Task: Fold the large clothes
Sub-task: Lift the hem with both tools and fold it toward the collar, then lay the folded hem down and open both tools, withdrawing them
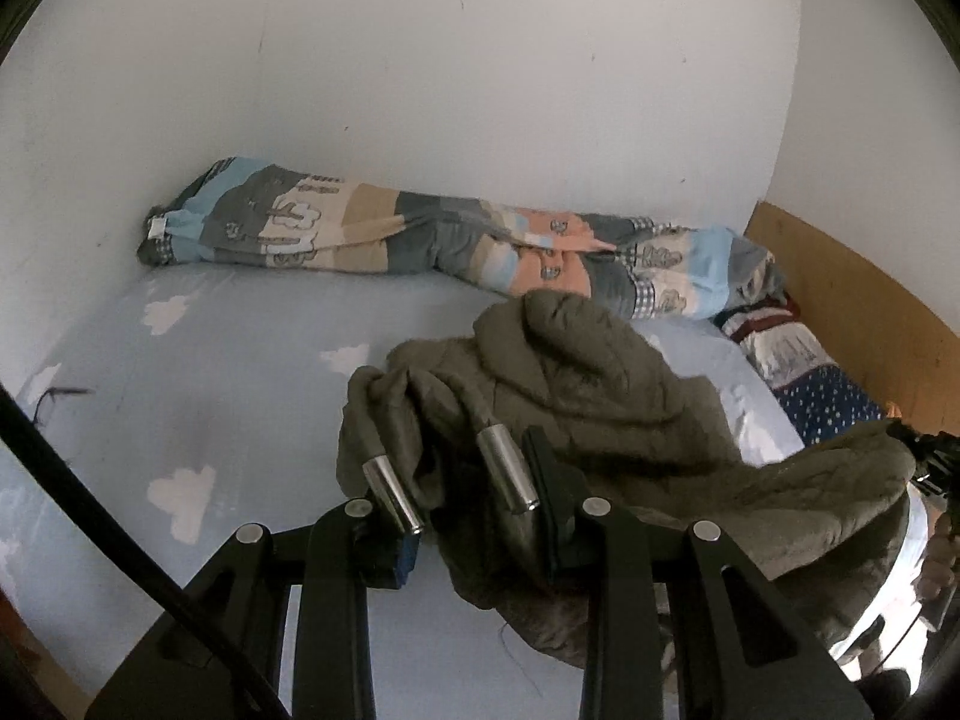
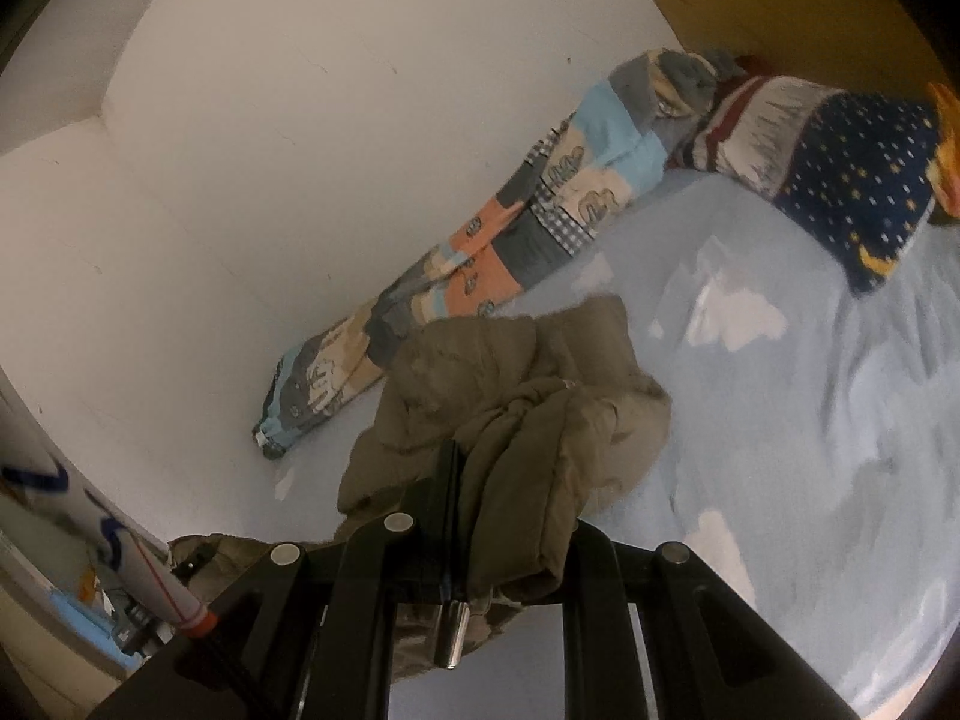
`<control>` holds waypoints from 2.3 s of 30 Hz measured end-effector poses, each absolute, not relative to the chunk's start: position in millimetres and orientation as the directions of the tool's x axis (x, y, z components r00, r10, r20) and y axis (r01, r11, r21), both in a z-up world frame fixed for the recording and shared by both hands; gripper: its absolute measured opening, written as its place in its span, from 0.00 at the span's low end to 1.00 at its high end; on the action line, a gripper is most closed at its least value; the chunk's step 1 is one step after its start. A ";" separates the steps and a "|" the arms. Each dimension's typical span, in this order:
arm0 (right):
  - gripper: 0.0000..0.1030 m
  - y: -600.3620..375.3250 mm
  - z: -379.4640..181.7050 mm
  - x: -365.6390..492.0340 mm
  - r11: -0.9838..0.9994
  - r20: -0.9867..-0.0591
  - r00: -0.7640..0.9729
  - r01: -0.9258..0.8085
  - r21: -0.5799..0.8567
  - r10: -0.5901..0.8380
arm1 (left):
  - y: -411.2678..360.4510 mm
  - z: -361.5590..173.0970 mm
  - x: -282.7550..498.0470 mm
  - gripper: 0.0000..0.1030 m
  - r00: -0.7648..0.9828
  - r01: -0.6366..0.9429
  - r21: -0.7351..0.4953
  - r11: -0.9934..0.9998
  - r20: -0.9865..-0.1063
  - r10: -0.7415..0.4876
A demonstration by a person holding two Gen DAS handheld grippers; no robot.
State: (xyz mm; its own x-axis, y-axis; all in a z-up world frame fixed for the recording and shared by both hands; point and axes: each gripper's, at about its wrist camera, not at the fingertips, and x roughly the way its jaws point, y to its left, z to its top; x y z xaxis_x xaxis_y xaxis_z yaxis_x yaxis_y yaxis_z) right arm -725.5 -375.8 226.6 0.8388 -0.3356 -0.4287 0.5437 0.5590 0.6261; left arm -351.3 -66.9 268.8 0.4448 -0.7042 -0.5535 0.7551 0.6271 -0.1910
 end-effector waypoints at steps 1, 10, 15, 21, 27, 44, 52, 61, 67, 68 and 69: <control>0.13 -382.1 230.8 -720.0 0.561 -0.427 0.839 0.543 0.625 -0.337 | -71.1 271.5 -346.9 0.29 0.446 0.756 -0.192 0.626 -0.551 -0.706; 0.13 -460.3 241.3 -658.8 0.537 -0.455 0.818 0.575 0.617 -0.353 | -148.3 289.8 -287.9 0.33 0.444 0.762 -0.174 0.623 -0.561 -0.699; 0.13 -510.2 237.3 -611.3 0.519 -0.485 0.790 0.612 0.597 -0.373 | -195.8 289.1 -231.1 0.41 0.417 0.739 -0.225 0.635 -0.587 -0.694; 0.13 -574.1 219.1 -546.7 0.487 -0.537 0.738 0.674 0.555 -0.409 | -228.4 286.3 -176.7 0.59 0.453 0.707 -0.231 0.669 -0.579 -0.678; 0.13 -630.1 171.5 -506.9 0.396 -0.613 0.668 0.744 0.539 -0.421 | -241.5 281.2 -138.8 0.60 0.530 0.687 -0.143 0.713 -0.573 -0.626; 0.30 -699.2 103.8 -497.0 0.245 -0.606 0.755 0.655 0.715 -0.252 | -385.9 169.1 -227.3 0.61 0.350 0.851 -0.037 0.525 -0.706 -0.616; 0.68 -678.5 142.6 -528.0 0.335 -0.500 0.808 0.586 0.738 -0.311 | -403.6 146.6 -219.1 0.64 0.395 0.828 0.012 0.561 -0.723 -0.567; 0.68 -604.7 112.9 -422.9 0.663 -0.693 0.655 0.666 0.342 -0.300 | -416.5 112.1 -192.8 0.82 0.408 0.786 0.024 0.617 -0.771 -0.489; 0.69 -624.0 67.8 -386.2 0.668 -0.774 0.544 0.711 0.219 -0.325 | -429.4 96.7 -182.7 0.89 0.444 0.767 0.044 0.640 -0.756 -0.481; 0.69 -627.2 64.3 -383.0 0.665 -0.779 0.536 0.715 0.215 -0.325 | -432.0 94.7 -181.3 0.90 0.446 0.764 0.044 0.643 -0.757 -0.477; 0.70 -629.9 59.4 -378.8 0.667 -0.786 0.526 0.716 0.204 -0.325 | -436.3 91.5 -177.9 0.92 0.447 0.760 0.050 0.648 -0.764 -0.466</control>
